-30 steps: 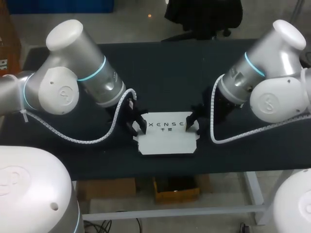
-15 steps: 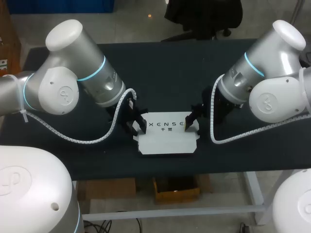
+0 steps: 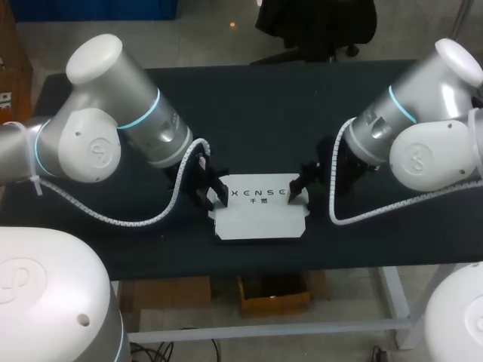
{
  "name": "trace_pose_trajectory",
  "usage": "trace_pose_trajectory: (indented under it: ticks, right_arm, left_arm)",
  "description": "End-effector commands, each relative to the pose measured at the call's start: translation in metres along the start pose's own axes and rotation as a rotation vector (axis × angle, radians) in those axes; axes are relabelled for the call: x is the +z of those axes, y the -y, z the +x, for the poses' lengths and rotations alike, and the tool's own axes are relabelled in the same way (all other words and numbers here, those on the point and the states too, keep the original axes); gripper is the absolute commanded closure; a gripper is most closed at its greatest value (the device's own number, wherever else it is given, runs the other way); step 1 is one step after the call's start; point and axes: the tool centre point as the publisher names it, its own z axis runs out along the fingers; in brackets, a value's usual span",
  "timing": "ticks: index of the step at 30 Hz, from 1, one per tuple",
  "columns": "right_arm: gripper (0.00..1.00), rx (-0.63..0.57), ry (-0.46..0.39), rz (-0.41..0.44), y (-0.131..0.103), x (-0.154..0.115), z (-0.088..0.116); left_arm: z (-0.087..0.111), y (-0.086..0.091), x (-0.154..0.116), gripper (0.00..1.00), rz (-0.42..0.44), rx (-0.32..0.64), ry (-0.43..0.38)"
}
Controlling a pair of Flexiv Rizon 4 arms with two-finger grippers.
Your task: Assemble the packaging by folding the flat box into shape, placing the metal phone stand inside, and closing the box properly
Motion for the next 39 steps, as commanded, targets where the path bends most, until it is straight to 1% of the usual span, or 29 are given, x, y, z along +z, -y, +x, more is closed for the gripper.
trace_pose_trajectory:
  ticks: [1,3,5,8,14,19,21,29,39]
  right_arm:
    - [0.44,-0.005,-0.025,0.006,-0.0007,0.0013,-0.0026]
    - [0.49,-0.005,-0.027,0.004,0.0006,0.0012,-0.0011]
    - [0.47,-0.007,-0.027,0.005,0.0009,0.0012,-0.0007]
    - [0.50,-0.010,-0.032,0.005,0.0029,0.0017,0.0006]
    - [0.50,-0.012,-0.048,0.005,0.0048,0.0040,-0.0003]
    - [0.51,-0.015,-0.071,0.003,0.0065,0.0064,-0.0022]
    - [0.50,-0.017,-0.082,0.001,0.0062,0.0068,-0.0025]
    - [0.51,-0.023,-0.107,-0.007,0.0050,0.0051,-0.0007]
    - [0.51,-0.027,-0.132,-0.014,0.0032,0.0046,0.0021]
  left_arm:
    - [0.0006,0.0012,0.0067,0.61,0.000,0.002,-0.006]
    - [0.0011,0.0014,0.0072,0.62,0.000,0.003,-0.007]
    - [0.0014,0.0017,0.0079,0.62,0.001,0.002,-0.008]
    - [0.0015,0.0016,0.0092,0.62,0.003,0.003,-0.013]
    - [0.0019,0.0001,0.0119,0.61,0.007,0.008,-0.030]
    - [0.0014,-0.0011,0.0145,0.61,0.007,0.012,-0.061]
    - [0.0014,-0.0020,0.0153,0.61,0.007,0.020,-0.088]
    - [0.0033,-0.0050,0.0132,0.61,0.011,0.028,-0.135]
    - [0.0031,-0.0078,0.0134,0.57,0.002,0.030,-0.207]
